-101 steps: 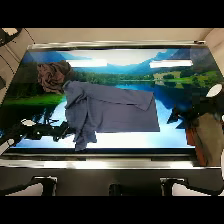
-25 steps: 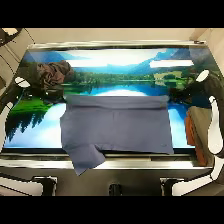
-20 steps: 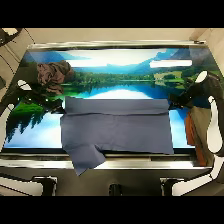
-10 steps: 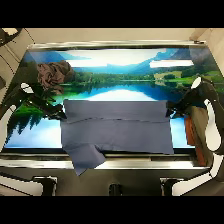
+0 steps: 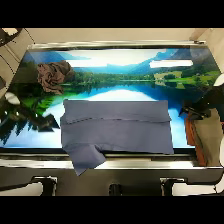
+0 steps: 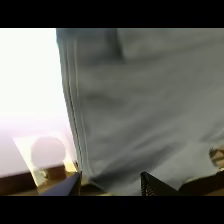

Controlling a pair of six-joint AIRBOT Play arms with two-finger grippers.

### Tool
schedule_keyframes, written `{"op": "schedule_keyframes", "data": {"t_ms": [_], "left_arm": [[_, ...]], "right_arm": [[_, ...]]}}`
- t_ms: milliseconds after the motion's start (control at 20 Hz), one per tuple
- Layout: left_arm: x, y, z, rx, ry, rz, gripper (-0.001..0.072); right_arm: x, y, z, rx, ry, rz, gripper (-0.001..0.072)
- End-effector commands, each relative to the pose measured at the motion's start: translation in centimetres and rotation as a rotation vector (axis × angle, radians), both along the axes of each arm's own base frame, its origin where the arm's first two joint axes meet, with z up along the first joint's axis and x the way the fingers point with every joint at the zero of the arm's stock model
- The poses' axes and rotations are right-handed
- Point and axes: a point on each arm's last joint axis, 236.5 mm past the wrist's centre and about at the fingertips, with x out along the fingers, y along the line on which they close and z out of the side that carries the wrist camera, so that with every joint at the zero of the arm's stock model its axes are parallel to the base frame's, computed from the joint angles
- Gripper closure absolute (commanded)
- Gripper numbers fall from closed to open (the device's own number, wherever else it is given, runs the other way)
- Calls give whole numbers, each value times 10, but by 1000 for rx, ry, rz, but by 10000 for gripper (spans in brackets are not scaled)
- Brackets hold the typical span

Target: Fold the shirts.

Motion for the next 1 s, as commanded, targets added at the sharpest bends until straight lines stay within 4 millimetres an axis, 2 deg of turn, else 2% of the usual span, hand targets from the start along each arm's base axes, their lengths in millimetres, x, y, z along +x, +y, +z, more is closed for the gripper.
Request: {"op": "schedule_keyframes", "data": {"t_ms": [0,150,250,350,550,600,700,800,850,950], "left_arm": [[-72,-33,-27,-76,27,37,243],[-108,-49,-43,-93,31,51,243],[-117,-54,-50,-87,29,32,243],[-107,-60,-53,-83,-14,38,244],[-93,-71,-61,-48,-70,39,246],[-89,-71,-63,-34,-80,54,279],[-84,-71,-65,-19,-95,74,406],[-84,-72,-65,-21,-98,61,632],[-85,-72,-64,-23,-102,50,684],[-85,-72,-64,-25,-112,36,684]], "right_arm": [[-19,4,9,22,15,-21,196],[-27,7,13,29,35,-15,196],[-27,7,14,25,25,-16,196],[-28,8,12,24,19,-16,196],[-45,13,-3,20,14,-5,196],[-48,14,-6,16,5,-5,196],[-58,17,-13,12,8,-8,196],[-79,25,-27,30,51,-10,180],[-94,31,-38,45,86,-2,125],[-127,43,-59,83,172,15,127]]}}
